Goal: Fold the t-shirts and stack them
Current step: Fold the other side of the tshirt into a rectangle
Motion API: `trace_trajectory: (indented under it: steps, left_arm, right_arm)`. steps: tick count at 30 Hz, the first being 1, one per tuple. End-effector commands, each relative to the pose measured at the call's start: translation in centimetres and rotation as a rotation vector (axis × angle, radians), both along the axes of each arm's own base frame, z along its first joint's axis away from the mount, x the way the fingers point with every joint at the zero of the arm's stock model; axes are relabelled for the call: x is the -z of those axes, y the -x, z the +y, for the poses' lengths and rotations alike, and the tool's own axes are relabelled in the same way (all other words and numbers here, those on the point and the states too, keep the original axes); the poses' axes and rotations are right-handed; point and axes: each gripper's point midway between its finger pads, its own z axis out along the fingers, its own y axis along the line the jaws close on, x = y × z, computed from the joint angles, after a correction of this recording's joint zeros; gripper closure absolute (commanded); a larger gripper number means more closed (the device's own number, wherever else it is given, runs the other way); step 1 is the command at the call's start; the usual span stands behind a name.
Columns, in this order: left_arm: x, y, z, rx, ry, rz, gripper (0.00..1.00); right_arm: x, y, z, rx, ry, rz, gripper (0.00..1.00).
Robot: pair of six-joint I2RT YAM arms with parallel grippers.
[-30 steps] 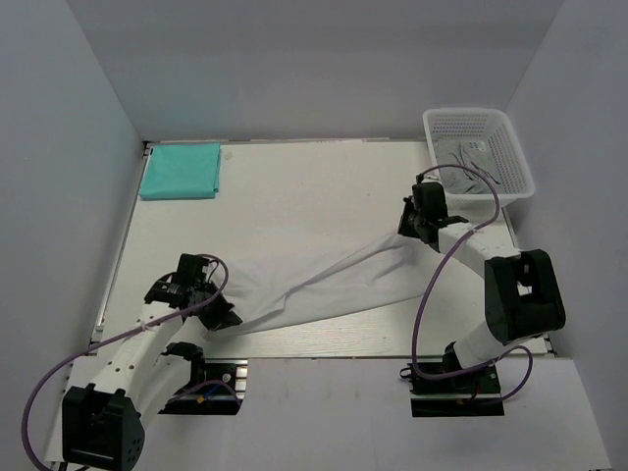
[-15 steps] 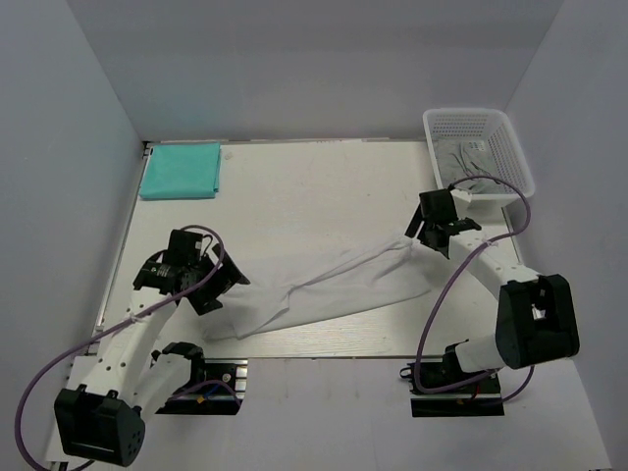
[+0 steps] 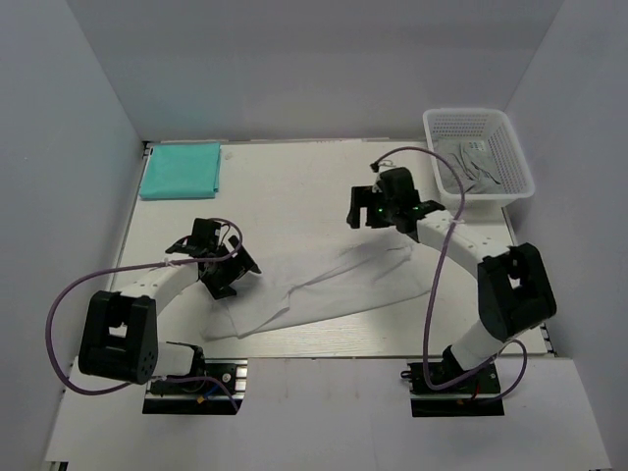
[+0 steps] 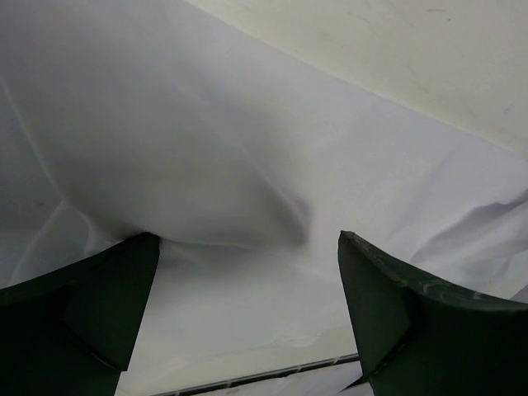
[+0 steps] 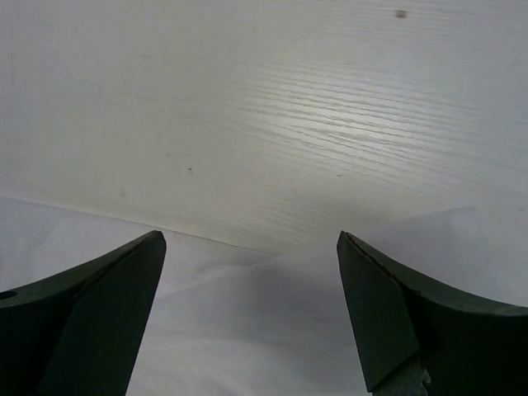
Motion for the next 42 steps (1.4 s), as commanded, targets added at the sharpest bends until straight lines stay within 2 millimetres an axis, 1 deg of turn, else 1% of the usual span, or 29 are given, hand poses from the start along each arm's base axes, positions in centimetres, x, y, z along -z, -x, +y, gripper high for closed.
trace_trajectory:
  steps: [1,3,5,6,7,8,9,11,13,14,15,17,18,19,20,23,25,26,30,31,32,33,34,35,37,39,40,41,42]
  left_arm:
    - [0.8,-0.5,0.3,-0.001,-0.020,-0.013,0.00]
    - [1.7,0.6,0.5,0.000,-0.026,0.019,0.00]
    - [2.2,0.9,1.0,-0.010,-0.050,0.027,0.00]
    - [2.2,0.9,1.1,-0.013,-0.058,0.025,0.00]
    - [2.4,1.2,1.4,-0.018,-0.072,0.037,0.00]
    - [2.4,1.3,1.6,-0.027,-0.074,0.048,0.00]
    - [2.5,1.3,1.8,-0.030,-0.082,0.046,0.00]
    - [2.7,1.7,2.3,-0.038,-0.108,0.065,0.00]
    - [2.8,1.9,2.6,-0.045,-0.128,0.071,0.00]
    - [2.9,2.0,2.9,-0.049,-0.141,0.078,0.00]
    - [3.0,2.0,3.0,-0.052,-0.149,0.076,0.00]
    - [3.0,2.0,3.0,-0.052,-0.149,0.076,0.00]
    - [3.0,2.0,3.0,-0.052,-0.149,0.076,0.00]
    - [3.2,2.1,3.1,-0.052,-0.151,0.085,0.00]
    - [3.5,2.6,3.3,-0.054,-0.163,0.102,0.00]
    - [3.7,2.7,3.5,-0.057,-0.175,0.109,0.00]
    - [4.0,3.0,3.8,-0.064,-0.179,0.131,0.00]
    - [4.2,3.1,4.0,-0.067,-0.191,0.141,0.00]
    - [4.4,3.0,4.2,-0.060,-0.205,0.147,0.00]
    - [4.4,3.2,4.2,-0.060,-0.207,0.158,0.00]
    - [4.4,3.0,4.2,-0.060,-0.207,0.158,0.00]
    - [4.4,3.0,4.2,-0.060,-0.207,0.158,0.00]
    - [4.4,3.0,4.3,-0.062,-0.215,0.156,0.00]
    - [4.4,3.0,4.3,-0.062,-0.215,0.156,0.00]
    - [4.2,2.6,4.3,-0.063,-0.213,0.147,0.00]
    - [4.2,2.6,4.3,-0.063,-0.213,0.147,0.00]
    - [4.2,2.6,4.3,-0.063,-0.213,0.147,0.00]
    - [4.2,2.6,4.3,-0.063,-0.213,0.147,0.00]
    - [4.2,2.6,4.3,-0.063,-0.213,0.147,0.00]
  right_arm:
    - [0.5,0.9,3.1,-0.149,0.096,-0.001,0.10]
    - [2.4,0.8,1.6,-0.100,0.222,0.022,0.10]
    - [3.2,1.2,1.6,-0.104,0.307,0.016,0.10]
    - [4.2,2.0,1.6,-0.116,0.348,0.045,0.10]
    - [4.8,2.1,1.3,-0.115,0.379,0.057,0.10]
    - [4.9,2.0,1.2,-0.095,0.424,0.042,0.10]
    - [5.9,2.7,0.9,-0.109,0.475,0.072,0.10]
    - [6.2,2.9,0.0,-0.059,0.554,0.083,0.10]
    - [6.5,3.1,-2.1,0.029,0.655,0.098,0.10]
    - [6.6,3.2,-2.5,0.061,0.667,0.104,0.10]
    - [6.2,2.9,-3.7,0.123,0.713,0.086,0.10]
    - [6.4,3.5,-4.7,0.183,0.722,0.112,0.10]
    - [5.9,3.2,-6.1,0.241,0.771,0.088,0.10]
    - [5.7,3.4,-6.9,0.268,0.789,0.092,0.10]
    - [5.7,3.7,-7.3,0.302,0.792,0.098,0.10]
    - [5.3,4.0,-8.5,0.357,0.829,0.098,0.10]
    - [5.2,4.3,-9.6,0.424,0.838,0.108,0.10]
    - [5.0,4.9,-10.5,0.438,0.871,0.121,0.10]
    - [5.1,5.3,-12.0,0.514,0.852,0.134,0.10]
    - [5.7,5.9,-12.8,0.521,0.861,0.152,0.10]
    - [5.9,5.8,-13.1,0.540,0.844,0.157,0.10]
    - [5.4,5.8,-13.3,0.562,0.817,0.146,0.10]
    - [6.0,6.2,-14.3,0.586,0.814,0.173,0.10]
    - [5.5,6.2,-14.4,0.604,0.781,0.162,0.10]
    - [5.9,6.1,-14.6,0.605,0.738,0.175,0.10]
    - [6.1,6.7,-15.1,0.612,0.696,0.194,0.10]
    - [5.7,6.8,-15.6,0.638,0.675,0.189,0.10]
    - [6.2,7.5,-16.2,0.643,0.679,0.210,0.10]
    - [6.0,7.7,-16.9,0.665,0.669,0.210,0.10]
